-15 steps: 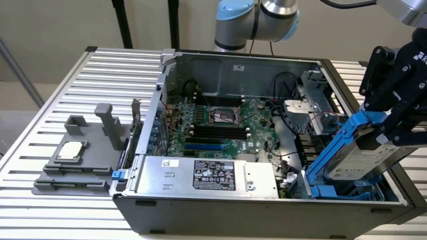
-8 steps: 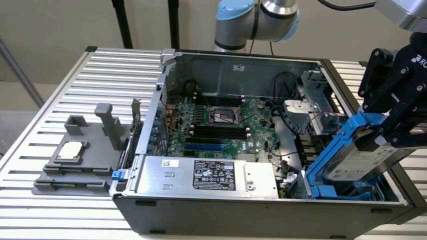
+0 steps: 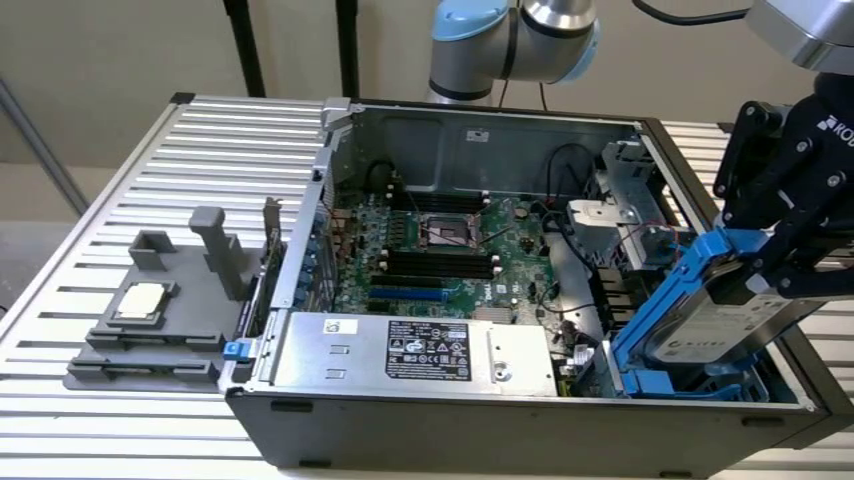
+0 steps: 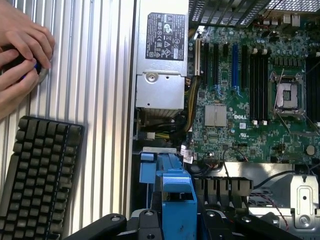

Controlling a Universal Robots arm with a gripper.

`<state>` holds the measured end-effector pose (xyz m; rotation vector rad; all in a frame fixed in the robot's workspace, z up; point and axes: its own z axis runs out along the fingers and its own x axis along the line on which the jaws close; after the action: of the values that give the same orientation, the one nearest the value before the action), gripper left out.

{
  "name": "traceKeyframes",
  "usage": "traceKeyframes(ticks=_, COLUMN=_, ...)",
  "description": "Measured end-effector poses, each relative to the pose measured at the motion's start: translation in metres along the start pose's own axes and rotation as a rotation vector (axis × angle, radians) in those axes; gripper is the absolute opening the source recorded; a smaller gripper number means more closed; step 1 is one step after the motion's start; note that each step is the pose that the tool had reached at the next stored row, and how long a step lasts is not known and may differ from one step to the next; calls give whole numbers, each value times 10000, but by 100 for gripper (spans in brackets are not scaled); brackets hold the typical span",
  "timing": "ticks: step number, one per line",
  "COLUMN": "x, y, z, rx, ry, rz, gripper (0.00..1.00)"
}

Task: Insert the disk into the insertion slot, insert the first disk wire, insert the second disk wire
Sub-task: 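Insert the disk into the insertion slot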

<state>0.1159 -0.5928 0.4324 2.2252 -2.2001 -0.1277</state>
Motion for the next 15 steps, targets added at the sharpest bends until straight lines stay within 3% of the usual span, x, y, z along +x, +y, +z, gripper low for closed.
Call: traceKeyframes(ticks=15, x=-44, y=-2, z=34, rx=-1, ry=-40, rz=-28, gripper=33)
